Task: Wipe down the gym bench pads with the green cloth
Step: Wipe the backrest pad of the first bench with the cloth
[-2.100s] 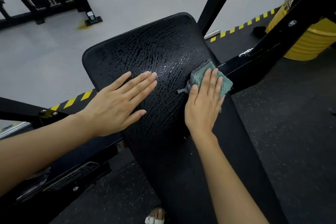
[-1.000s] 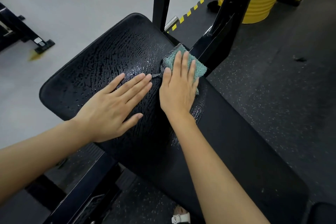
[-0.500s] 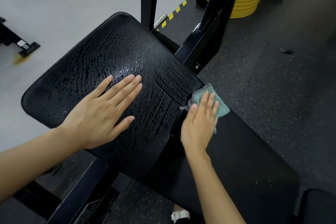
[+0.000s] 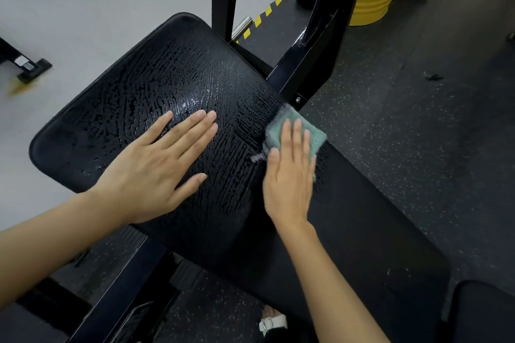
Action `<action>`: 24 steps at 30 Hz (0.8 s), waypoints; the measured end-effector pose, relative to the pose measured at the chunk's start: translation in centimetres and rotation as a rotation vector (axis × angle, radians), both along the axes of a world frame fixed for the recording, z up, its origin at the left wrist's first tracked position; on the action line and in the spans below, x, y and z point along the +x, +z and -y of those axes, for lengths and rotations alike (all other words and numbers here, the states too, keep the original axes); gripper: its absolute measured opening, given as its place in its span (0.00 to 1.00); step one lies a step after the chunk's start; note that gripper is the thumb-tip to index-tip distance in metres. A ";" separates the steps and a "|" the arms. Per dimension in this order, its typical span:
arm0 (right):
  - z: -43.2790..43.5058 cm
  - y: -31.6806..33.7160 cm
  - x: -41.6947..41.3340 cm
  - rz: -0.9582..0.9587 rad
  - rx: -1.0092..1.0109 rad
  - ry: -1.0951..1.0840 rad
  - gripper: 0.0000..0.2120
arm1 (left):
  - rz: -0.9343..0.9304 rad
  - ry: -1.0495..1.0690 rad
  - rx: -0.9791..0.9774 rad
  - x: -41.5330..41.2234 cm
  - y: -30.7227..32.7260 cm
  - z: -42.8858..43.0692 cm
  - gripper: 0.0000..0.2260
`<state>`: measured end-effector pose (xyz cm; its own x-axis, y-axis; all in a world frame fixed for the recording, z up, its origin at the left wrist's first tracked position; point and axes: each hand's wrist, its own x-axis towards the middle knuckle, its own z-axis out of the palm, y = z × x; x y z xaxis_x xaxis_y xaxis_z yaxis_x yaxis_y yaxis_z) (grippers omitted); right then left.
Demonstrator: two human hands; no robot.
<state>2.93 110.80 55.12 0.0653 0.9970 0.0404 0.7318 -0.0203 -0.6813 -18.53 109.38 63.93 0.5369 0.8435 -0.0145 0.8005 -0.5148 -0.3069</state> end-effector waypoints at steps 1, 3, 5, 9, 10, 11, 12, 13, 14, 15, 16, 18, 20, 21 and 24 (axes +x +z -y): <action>0.9 -0.7 0.8 0.005 -0.026 -0.046 0.27 | -0.001 -0.002 0.000 0.0 0.0 0.0 0.32; 2.5 -1.7 1.9 -0.017 -0.092 -0.142 0.26 | -0.001 -0.003 0.002 0.0 0.0 0.0 0.32; 3.4 -1.7 1.7 -0.077 -0.160 -0.235 0.24 | 0.003 -0.005 0.005 0.0 0.0 -0.1 0.32; 3.8 0.3 -2.1 -0.123 -0.174 -0.287 0.26 | 0.013 -0.017 0.017 0.0 0.0 0.0 0.32; 3.9 0.9 -3.3 -0.126 -0.140 -0.261 0.27 | 0.014 -0.018 0.020 0.0 -0.1 0.0 0.32; 4.0 1.5 -4.4 -0.129 -0.111 -0.227 0.28 | 0.015 -0.020 0.023 0.0 -0.1 -0.1 0.32; 4.1 2.1 -5.5 -0.130 -0.092 -0.184 0.28 | 0.016 -0.021 0.024 0.1 -0.1 -0.1 0.32; 4.2 2.6 -6.4 -0.126 -0.076 -0.131 0.27 | 0.018 -0.021 0.025 0.1 -0.1 -0.1 0.32; 4.3 3.0 -7.0 -0.119 -0.057 -0.071 0.26 | 0.022 -0.019 0.026 0.1 -0.1 -0.1 0.32; 4.5 3.1 -7.3 -0.108 -0.034 -0.014 0.26 | 0.025 -0.019 0.027 0.1 -0.1 -0.1 0.32; 4.7 3.1 -7.1 -0.092 -0.011 0.034 0.25 | 0.028 -0.019 0.027 0.1 -0.2 -0.1 0.31; 5.1 2.5 -6.1 -0.060 0.018 0.084 0.25 | 0.030 -0.018 0.027 0.1 -0.2 -0.1 0.31; 5.9 1.5 -4.8 -0.033 0.014 0.087 0.25 | 0.033 -0.020 0.028 0.1 -0.2 -0.1 0.31; 6.5 1.1 -4.2 -0.023 0.007 0.080 0.25 | 0.032 -0.020 0.028 0.1 -0.2 -0.1 0.31; 8.1 -0.4 -2.5 -0.010 -0.016 0.030 0.25 | 0.029 -0.019 0.030 0.0 -0.2 0.0 0.31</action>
